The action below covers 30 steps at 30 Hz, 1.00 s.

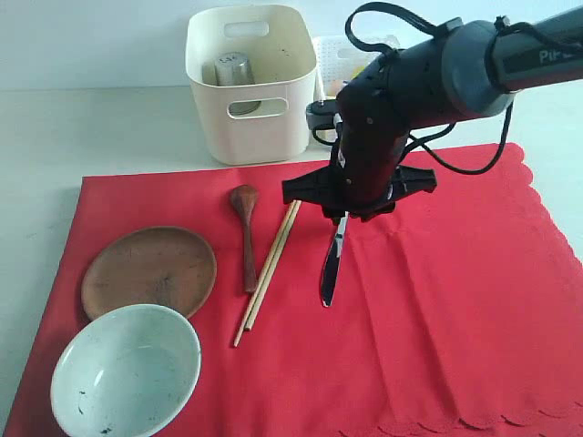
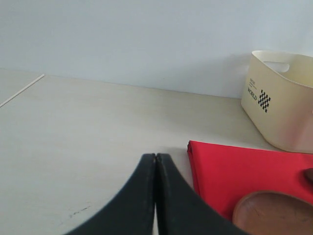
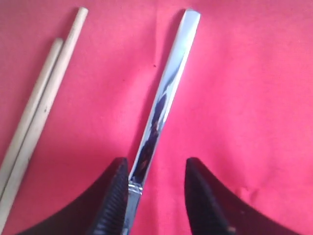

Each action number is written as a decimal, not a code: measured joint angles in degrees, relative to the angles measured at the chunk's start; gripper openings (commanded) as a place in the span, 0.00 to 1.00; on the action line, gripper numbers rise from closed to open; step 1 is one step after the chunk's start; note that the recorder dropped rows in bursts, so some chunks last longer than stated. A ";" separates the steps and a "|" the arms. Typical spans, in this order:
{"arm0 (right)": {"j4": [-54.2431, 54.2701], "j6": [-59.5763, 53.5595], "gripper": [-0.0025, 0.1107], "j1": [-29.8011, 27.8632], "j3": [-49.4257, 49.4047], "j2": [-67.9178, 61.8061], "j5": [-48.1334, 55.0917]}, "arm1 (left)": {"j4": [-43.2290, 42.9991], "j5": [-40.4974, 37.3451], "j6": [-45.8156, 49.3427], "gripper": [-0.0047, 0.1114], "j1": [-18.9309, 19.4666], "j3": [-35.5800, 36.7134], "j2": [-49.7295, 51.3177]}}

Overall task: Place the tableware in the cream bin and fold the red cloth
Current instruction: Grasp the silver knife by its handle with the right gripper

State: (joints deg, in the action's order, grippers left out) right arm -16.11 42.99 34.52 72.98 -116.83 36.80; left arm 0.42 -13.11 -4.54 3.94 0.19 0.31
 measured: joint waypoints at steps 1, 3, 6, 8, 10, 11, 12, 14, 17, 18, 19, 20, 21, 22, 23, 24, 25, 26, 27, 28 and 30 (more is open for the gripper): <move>0.00 0.14 0.37 0.00 0.00 -0.40 -0.82 | 0.00 0.00 0.00 0.05 0.00 0.00 0.00; 0.00 0.25 0.37 0.00 0.00 -0.87 -2.06 | 0.00 0.00 0.00 0.05 0.00 0.00 0.00; -0.10 0.38 0.37 0.00 0.00 -1.89 -4.11 | 0.00 0.00 0.00 0.05 0.00 0.00 0.00; -0.10 0.38 0.37 0.00 0.00 -2.66 -4.54 | 0.00 0.00 0.00 0.05 0.00 0.00 0.00; -0.37 0.38 0.37 0.00 0.00 -3.52 -4.54 | 0.00 0.00 0.00 0.05 0.00 0.00 0.00; -0.36 0.38 0.37 0.00 0.00 -3.68 -4.71 | 0.00 0.00 0.00 0.05 0.00 0.00 0.00; -0.36 0.38 0.37 0.00 0.00 -3.80 -4.82 | 0.00 0.00 0.00 0.05 0.00 0.00 0.00; -0.47 0.38 0.35 0.00 0.00 -3.89 -4.95 | 0.00 0.00 0.00 0.05 0.00 0.00 0.00; -0.58 0.49 0.26 0.00 0.00 -3.89 -4.95 | 0.00 0.00 0.00 0.05 0.00 0.00 0.00; -0.58 0.49 0.22 -0.09 0.00 -3.89 -5.05 | 0.00 0.00 0.00 0.05 0.00 0.00 0.00; -0.73 0.49 0.18 -0.09 0.00 -3.89 -5.19 | 0.00 0.00 0.00 0.05 0.00 0.00 0.00; -0.73 0.49 0.14 -0.09 0.00 -3.92 -5.19 | 0.00 0.00 0.00 0.05 0.00 0.00 0.00; -0.73 0.49 0.10 -0.09 0.00 -3.92 -5.29 | 0.00 0.00 0.00 0.05 0.00 0.00 0.00; -0.73 0.49 0.06 -0.09 0.00 -3.92 -5.29 | 0.00 0.00 0.00 0.05 0.00 0.00 0.00; -0.87 0.49 0.02 -0.13 0.00 -4.03 -5.29 | 0.00 0.00 0.00 0.05 0.00 0.00 0.00; -0.99 0.49 0.02 -0.13 0.00 -4.03 -5.29 | 0.00 0.00 0.00 0.05 0.00 0.00 0.00; -0.99 0.49 0.02 -0.22 0.00 -4.03 -5.29 | 0.00 0.00 0.00 0.05 0.00 0.00 0.00; -0.99 0.49 0.02 -0.22 0.00 -4.03 -5.29 | 0.00 0.00 0.00 0.05 0.00 0.00 0.00; -0.99 0.49 0.02 -0.22 0.13 -4.03 -5.29 | 0.00 0.00 0.00 0.05 0.00 0.00 0.00; -0.99 0.49 0.02 -0.22 0.13 -4.03 -5.29 | 0.00 0.00 0.00 0.05 0.00 0.00 0.00; -0.99 0.49 0.02 -0.22 0.13 -4.03 -5.17 | 0.00 0.00 0.00 0.05 0.00 0.00 0.00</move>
State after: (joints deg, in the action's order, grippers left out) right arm -17.10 43.48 34.30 73.11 -120.86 31.62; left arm 0.42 -13.11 -4.54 3.94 0.19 0.31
